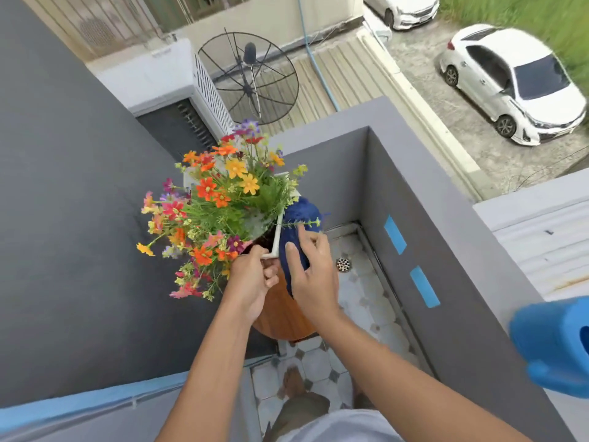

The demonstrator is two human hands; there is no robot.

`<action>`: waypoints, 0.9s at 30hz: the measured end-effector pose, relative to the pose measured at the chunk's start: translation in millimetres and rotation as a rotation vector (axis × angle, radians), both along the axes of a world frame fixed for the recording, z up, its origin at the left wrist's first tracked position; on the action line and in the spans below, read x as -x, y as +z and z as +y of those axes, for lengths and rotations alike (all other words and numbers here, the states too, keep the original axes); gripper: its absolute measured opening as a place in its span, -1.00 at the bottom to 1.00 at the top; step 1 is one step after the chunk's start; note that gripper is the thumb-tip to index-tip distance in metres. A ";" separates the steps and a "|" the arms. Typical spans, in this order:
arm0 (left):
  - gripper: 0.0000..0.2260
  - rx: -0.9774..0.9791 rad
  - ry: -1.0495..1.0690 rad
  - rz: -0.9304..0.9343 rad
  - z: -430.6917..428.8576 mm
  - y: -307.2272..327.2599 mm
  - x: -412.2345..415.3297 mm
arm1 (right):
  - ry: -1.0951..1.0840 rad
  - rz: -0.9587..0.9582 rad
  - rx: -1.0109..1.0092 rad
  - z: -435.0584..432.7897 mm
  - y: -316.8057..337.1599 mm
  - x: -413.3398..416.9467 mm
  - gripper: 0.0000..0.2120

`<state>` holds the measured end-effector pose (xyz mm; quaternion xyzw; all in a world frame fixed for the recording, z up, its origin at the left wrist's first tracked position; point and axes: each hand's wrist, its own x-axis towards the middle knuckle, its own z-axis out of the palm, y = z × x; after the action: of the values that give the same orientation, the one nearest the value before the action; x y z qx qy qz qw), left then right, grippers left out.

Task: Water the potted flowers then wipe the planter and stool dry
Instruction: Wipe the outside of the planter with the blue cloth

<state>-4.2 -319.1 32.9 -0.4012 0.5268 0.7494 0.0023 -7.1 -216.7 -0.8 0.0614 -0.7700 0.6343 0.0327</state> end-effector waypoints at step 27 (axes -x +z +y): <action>-0.87 0.076 -0.098 0.073 29.4 63.0 20.0 | -0.185 -0.018 0.046 28.8 30.7 55.2 -0.57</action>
<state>-24.3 -289.6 95.9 -0.3472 0.5736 0.7419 0.0043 -62.3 -187.9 30.0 -0.0162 -0.7577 0.6467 0.0857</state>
